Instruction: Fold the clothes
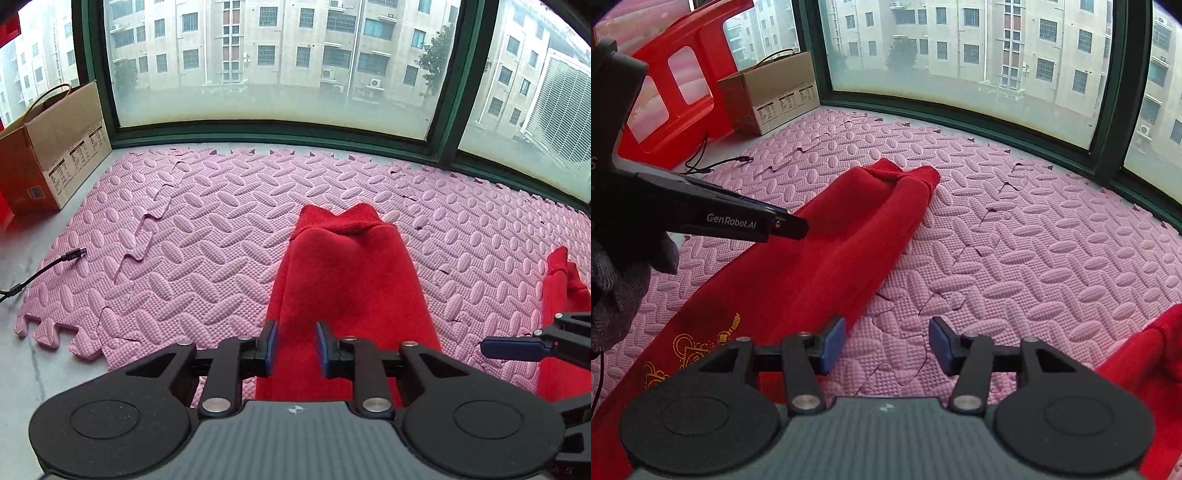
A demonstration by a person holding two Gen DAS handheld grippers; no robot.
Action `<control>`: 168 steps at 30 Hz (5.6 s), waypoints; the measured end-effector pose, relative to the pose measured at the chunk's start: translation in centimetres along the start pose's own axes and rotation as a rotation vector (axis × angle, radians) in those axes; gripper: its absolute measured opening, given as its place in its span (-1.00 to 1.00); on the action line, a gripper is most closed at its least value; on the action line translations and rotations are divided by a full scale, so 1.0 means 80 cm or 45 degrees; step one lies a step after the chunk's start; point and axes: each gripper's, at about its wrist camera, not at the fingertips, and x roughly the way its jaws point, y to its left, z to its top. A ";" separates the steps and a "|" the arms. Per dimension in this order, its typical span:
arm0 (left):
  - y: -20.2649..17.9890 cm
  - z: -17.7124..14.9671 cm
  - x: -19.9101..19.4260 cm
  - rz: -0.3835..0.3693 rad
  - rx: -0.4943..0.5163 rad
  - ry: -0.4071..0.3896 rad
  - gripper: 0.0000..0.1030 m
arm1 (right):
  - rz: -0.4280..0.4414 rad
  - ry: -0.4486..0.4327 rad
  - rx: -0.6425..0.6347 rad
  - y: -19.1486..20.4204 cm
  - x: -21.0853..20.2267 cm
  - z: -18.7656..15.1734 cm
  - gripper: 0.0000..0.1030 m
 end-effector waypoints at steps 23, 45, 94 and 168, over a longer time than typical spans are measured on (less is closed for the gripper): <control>0.002 0.017 0.008 0.076 0.109 -0.040 -0.98 | -0.028 0.004 -0.060 0.008 -0.001 -0.013 0.22; -0.005 -0.040 -0.029 -0.038 0.154 0.033 -0.72 | -0.062 -0.012 -0.029 0.004 0.020 0.015 0.22; 0.018 -0.048 -0.034 0.188 0.136 0.010 -1.00 | -0.100 0.008 -0.056 0.006 0.026 0.015 0.42; 0.007 -0.125 -0.129 0.073 0.106 0.023 0.53 | -0.126 0.043 -0.131 0.052 -0.045 -0.034 0.66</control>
